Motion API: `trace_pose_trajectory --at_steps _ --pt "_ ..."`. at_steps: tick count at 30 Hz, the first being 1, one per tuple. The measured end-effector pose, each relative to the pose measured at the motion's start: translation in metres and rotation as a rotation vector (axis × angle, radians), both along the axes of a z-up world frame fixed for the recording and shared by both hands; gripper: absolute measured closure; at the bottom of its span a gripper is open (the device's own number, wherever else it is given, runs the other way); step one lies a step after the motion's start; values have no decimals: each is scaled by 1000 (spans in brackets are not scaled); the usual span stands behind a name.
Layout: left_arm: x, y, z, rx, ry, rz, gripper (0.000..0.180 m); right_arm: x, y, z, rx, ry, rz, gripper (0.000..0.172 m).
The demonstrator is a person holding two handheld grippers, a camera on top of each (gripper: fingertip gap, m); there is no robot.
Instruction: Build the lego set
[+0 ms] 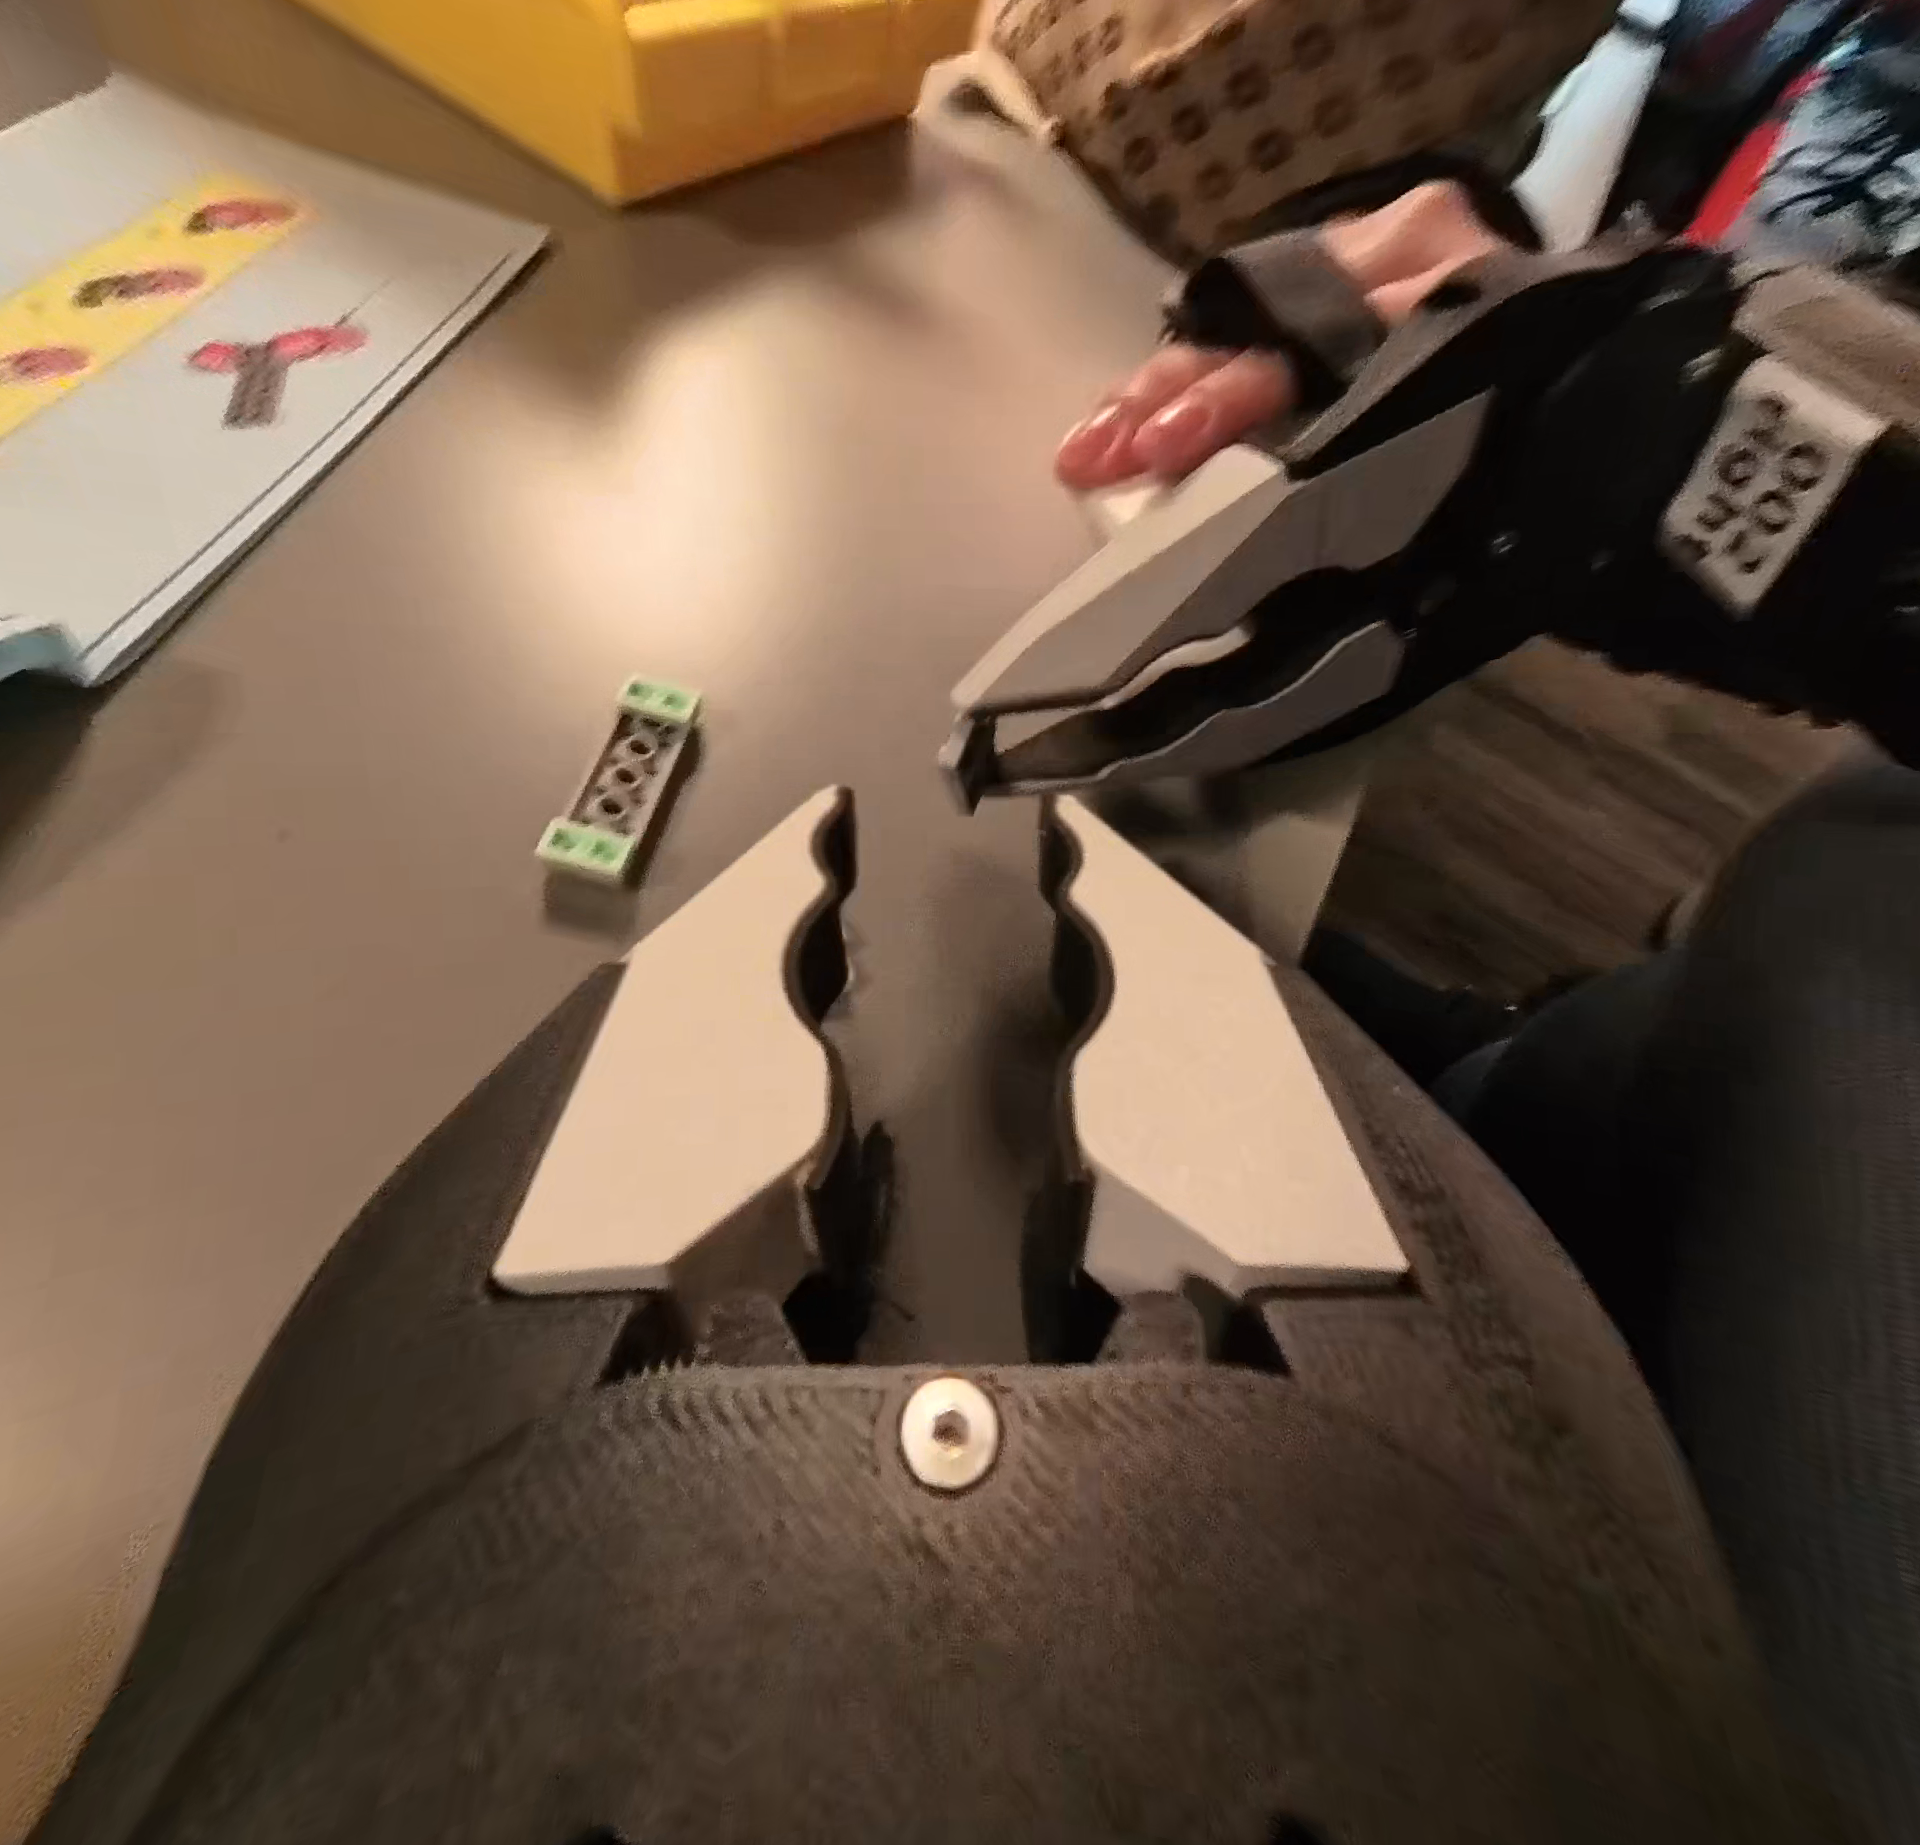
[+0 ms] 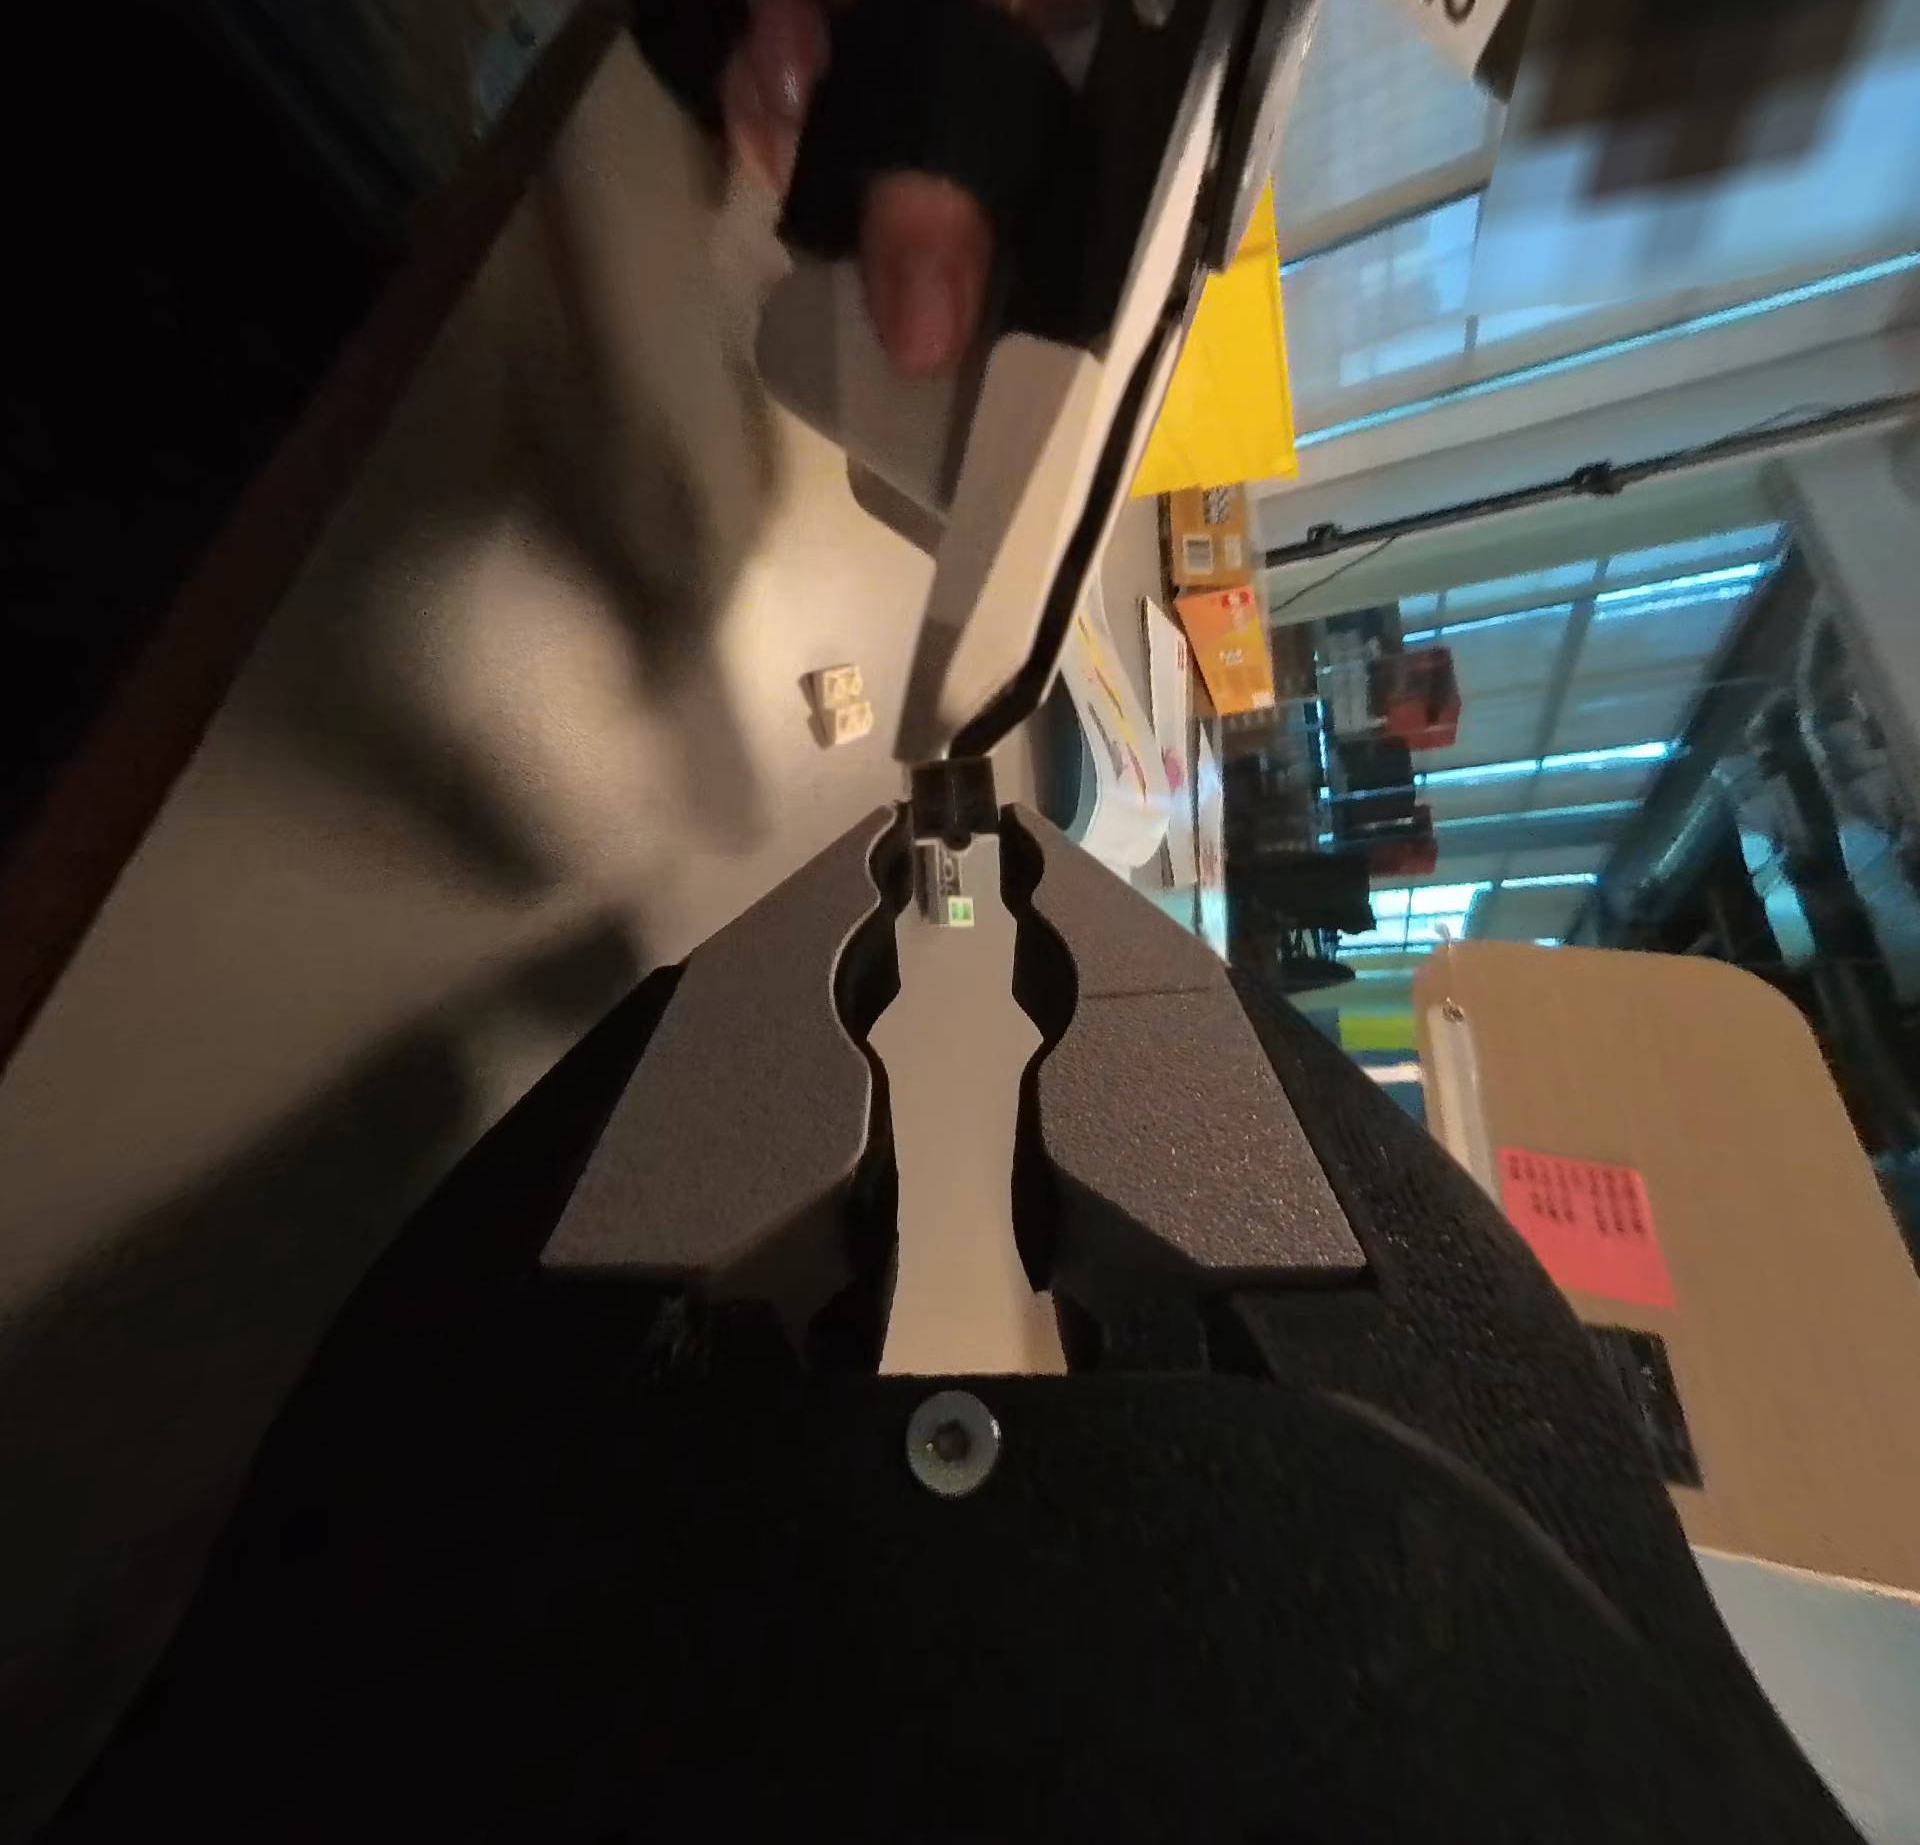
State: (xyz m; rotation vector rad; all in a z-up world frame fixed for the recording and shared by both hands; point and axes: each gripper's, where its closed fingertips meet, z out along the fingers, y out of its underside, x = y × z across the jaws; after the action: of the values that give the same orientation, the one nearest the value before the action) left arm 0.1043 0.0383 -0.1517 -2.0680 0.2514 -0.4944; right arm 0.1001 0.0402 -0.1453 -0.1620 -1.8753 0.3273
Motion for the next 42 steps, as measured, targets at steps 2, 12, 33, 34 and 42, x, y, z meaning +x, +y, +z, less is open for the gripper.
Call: trace_pose_trajectory --at_steps 2,12,33,34,42 --pt "7 2 1 -7 -46 -30 156 3 -3 0 1 -2 35 158" --pt "22 -1 -8 -39 37 -147 177 23 -7 2 -782 -410 80 158" --pt "-15 -10 -6 -17 216 37 141 18 9 -31 -830 -680 -51 170" --pt "-23 -12 -8 -33 227 67 136 17 9 -31 -837 -683 -55 170" --pt "-34 -17 -31 -160 203 98 127 16 10 -39 -800 -708 -86 166"
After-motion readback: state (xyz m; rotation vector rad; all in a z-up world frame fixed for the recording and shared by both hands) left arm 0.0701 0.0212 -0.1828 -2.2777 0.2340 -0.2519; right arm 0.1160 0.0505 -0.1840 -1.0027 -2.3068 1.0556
